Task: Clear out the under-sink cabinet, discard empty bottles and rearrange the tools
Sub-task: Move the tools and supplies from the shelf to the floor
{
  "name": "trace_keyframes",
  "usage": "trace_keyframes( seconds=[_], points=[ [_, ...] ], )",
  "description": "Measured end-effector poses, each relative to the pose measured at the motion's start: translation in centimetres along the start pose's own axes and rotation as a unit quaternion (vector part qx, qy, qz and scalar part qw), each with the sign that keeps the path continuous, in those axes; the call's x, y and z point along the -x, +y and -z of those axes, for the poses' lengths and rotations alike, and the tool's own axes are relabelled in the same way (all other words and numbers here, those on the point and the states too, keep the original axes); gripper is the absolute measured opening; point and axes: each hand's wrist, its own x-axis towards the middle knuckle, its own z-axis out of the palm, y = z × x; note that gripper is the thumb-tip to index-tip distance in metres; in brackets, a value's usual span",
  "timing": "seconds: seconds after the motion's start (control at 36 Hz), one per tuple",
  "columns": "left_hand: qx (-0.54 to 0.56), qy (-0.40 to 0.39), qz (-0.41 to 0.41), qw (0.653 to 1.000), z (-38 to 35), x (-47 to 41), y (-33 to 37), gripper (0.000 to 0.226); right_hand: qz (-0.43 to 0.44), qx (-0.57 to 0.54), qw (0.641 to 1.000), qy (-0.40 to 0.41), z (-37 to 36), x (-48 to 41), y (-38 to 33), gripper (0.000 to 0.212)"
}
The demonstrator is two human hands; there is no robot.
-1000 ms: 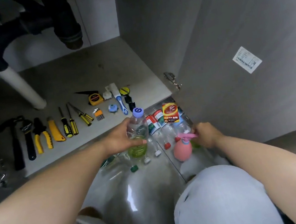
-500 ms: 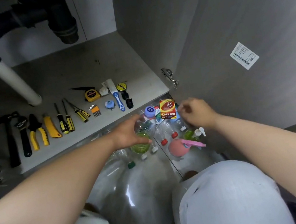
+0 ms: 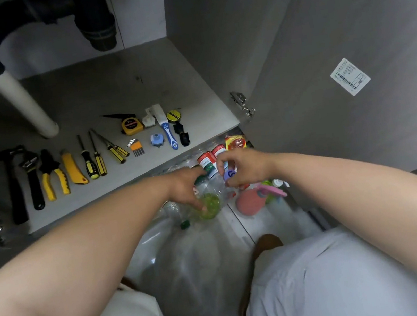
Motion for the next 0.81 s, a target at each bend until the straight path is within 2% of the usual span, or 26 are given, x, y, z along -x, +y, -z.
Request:
trace_keyframes(
  seconds=[0.11,0.19,0.33,0.39,0.56,0.81],
  points=[
    [-0.014,0.024,0.008,1.000,0.9,0.2,-0.5,0.074,-0.023,0.073,0.996,-0.038,-2.7,-1.0,1.6,0.024],
    [-0.011,0.057,0.004,0.998,1.4,0.4,-1.2,0.063,-0.031,0.141,0.986,-0.079,-4.4,-1.4,2.8,0.021],
    [0.011,0.047,0.014,0.999,1.9,0.9,-2.6,0.061,-0.080,0.198,0.971,-0.111,-6.4,-2.4,4.4,0.030],
    [0.032,0.039,0.020,0.999,2.2,1.0,-3.1,0.062,-0.089,0.200,0.970,-0.106,-7.2,-2.9,4.8,0.028],
    [0.074,0.047,0.035,0.996,2.6,1.2,-4.3,0.060,-0.126,0.184,0.974,-0.047,-8.2,-3.4,5.3,0.038],
    [0.115,0.045,0.065,0.990,2.4,1.5,-5.6,0.057,-0.143,0.169,0.974,-0.048,-8.0,-3.4,5.7,0.034]
  ],
)
